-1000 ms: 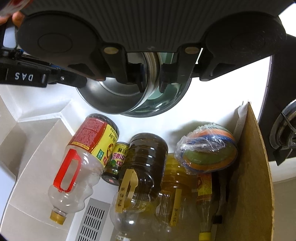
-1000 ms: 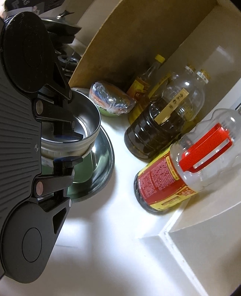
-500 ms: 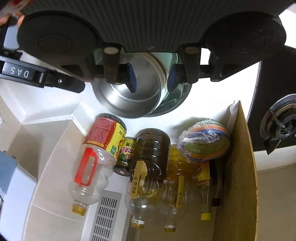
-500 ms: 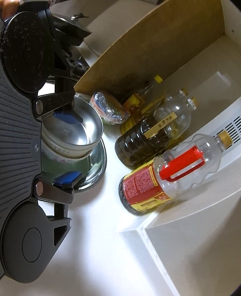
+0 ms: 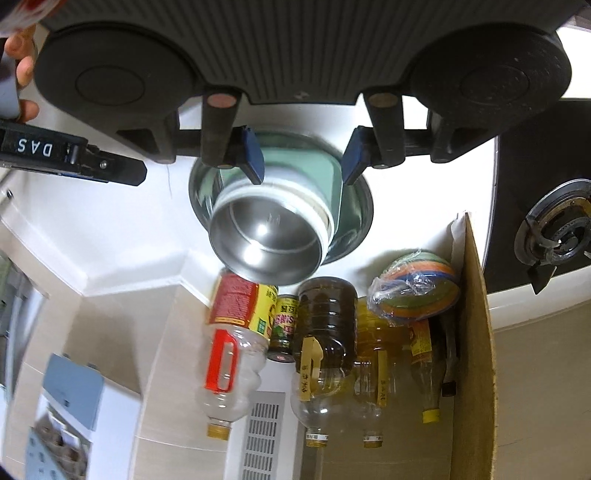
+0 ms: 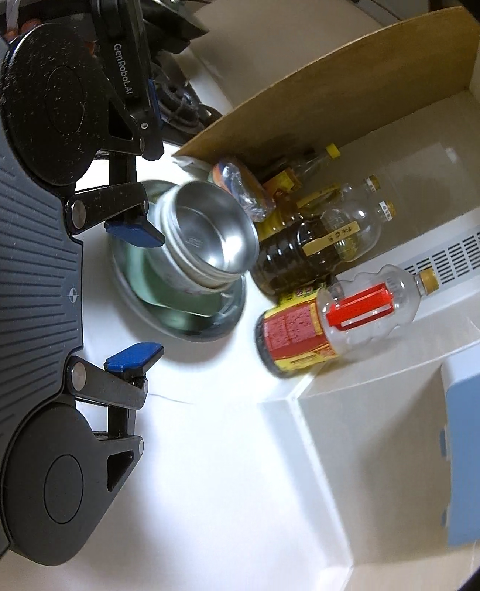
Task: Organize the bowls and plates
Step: 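Withdraw both grippers back from the stacked dishes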
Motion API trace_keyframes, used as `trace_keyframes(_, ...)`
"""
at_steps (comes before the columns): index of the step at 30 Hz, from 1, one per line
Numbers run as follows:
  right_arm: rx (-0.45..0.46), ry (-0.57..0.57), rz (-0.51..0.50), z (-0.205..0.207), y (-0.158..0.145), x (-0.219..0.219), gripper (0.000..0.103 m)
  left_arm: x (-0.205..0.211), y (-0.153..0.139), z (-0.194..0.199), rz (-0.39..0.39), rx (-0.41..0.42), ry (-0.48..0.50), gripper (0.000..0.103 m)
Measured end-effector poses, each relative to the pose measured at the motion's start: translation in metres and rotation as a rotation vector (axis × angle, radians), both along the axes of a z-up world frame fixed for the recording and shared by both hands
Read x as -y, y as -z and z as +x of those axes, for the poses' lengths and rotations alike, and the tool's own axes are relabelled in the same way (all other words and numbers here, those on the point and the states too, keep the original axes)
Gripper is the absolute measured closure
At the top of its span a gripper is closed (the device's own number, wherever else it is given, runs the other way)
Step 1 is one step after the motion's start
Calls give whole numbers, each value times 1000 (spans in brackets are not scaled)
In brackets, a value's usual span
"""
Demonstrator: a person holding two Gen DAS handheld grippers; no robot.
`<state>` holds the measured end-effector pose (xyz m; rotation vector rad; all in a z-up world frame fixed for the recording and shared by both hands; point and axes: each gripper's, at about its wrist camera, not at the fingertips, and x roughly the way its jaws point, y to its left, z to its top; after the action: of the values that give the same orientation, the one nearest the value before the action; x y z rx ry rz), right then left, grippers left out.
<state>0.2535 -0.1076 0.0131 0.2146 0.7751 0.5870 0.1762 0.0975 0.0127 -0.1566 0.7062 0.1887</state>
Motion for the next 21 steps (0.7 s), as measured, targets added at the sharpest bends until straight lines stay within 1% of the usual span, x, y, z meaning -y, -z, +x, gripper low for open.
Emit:
trace_keyframes(3, -3, 22, -11, -23, 0, -2, 46, 1, -2, -23, 34, 12, 20, 55)
trace_keyframes(5, -3, 29, -9, -38, -1, -3, 46, 4, -4, -38, 54, 29, 36, 48)
trace_keyframes(10, 1, 70, 31, -77, 0, -1, 46, 2, -5, -73, 34, 35, 86, 47)
trace_keyframes(12, -5, 85, 41, -93, -1, 0, 46, 2, -4, -84, 31, 21, 99, 47)
trace_keyframes(17, -43, 126, 56, -127, 2, 5, 46, 5, -3, -110, 20, -1, 136, 47)
trace_keyframes(21, -88, 132, 20, -144, 6, 8, 46, 12, 0, -125, 14, -26, 147, 47)
